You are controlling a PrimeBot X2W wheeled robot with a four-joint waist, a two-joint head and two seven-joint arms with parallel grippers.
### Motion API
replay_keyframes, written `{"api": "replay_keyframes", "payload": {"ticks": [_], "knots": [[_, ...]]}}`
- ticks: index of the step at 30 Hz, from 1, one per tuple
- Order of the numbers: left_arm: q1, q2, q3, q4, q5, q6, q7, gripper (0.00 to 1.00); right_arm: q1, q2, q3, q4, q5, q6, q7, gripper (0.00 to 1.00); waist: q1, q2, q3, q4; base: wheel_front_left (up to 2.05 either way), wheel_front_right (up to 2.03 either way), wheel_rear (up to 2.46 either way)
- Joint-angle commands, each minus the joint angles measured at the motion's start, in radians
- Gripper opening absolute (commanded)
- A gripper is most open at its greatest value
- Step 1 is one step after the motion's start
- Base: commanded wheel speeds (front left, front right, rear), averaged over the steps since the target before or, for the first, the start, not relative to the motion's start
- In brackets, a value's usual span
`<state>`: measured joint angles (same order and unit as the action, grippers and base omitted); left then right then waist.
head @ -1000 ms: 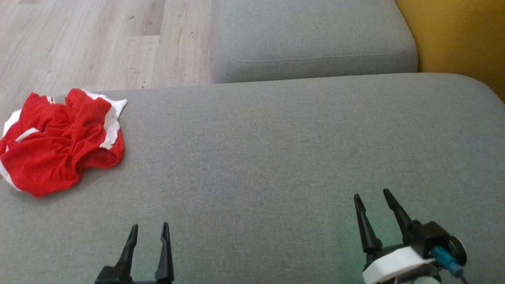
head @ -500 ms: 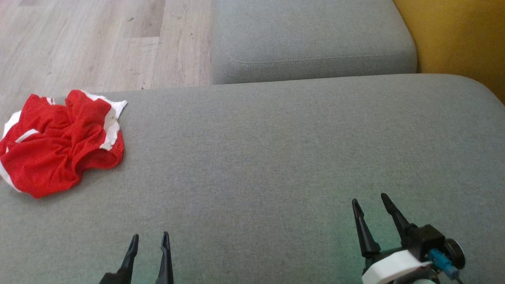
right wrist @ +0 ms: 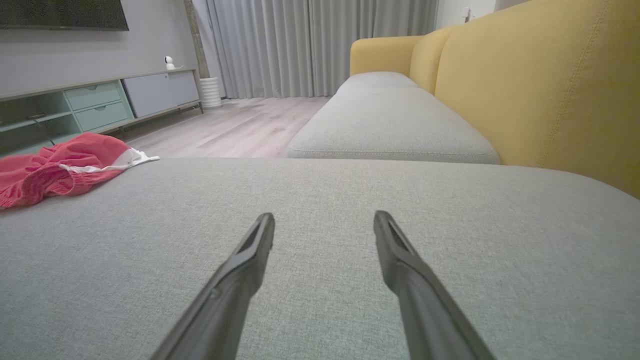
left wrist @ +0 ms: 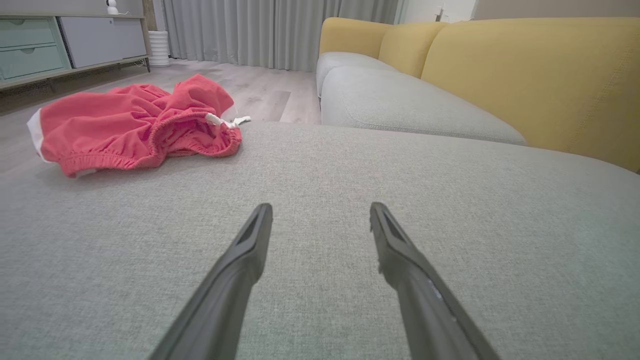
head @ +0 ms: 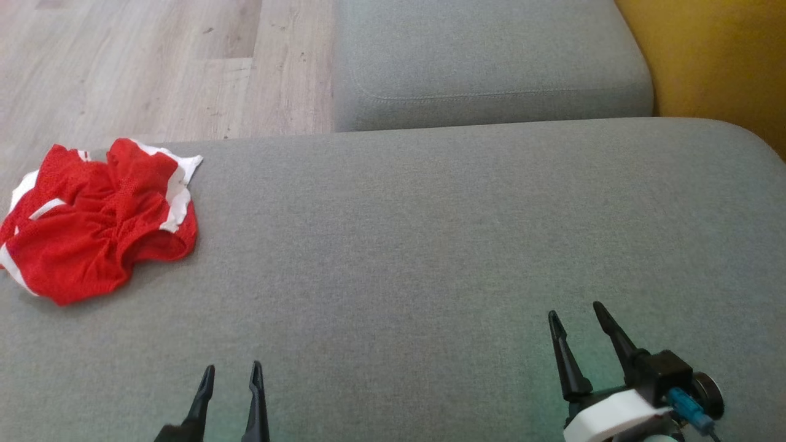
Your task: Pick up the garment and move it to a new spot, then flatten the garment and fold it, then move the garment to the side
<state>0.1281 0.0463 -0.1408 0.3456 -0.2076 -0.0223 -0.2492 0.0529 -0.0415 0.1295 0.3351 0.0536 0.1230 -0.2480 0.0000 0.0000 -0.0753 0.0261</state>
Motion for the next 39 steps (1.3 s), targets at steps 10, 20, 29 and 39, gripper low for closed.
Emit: {"api": "replay_keyframes", "payload": {"ticks": [10,20,29,39], "knots": [[-0.052,0.019,0.019,-0.037,0.000,0.005,-0.013,1.00,-0.023,-0.009,0.019,-0.037,0.021,0.008,-0.014,1.00,0.0000,0.0000,0.004,0.097,0.00,0.00,0.00],[-0.050,0.034,0.032,-0.067,-0.003,0.014,-0.013,1.00,-0.032,-0.009,0.031,-0.045,0.035,0.008,-0.014,1.00,0.0000,0.0000,0.011,0.259,0.00,0.00,0.00],[-0.048,0.048,0.037,-0.073,-0.011,0.018,-0.013,1.00,-0.043,-0.009,0.047,-0.041,0.046,0.008,-0.014,1.00,0.0000,0.0000,0.013,0.349,0.00,0.00,0.00],[-0.052,0.051,0.047,-0.111,-0.023,0.020,-0.013,1.00,-0.043,-0.009,0.034,-0.062,0.039,0.008,-0.014,1.00,0.0000,0.0000,0.026,0.345,0.00,0.00,0.00]]}}
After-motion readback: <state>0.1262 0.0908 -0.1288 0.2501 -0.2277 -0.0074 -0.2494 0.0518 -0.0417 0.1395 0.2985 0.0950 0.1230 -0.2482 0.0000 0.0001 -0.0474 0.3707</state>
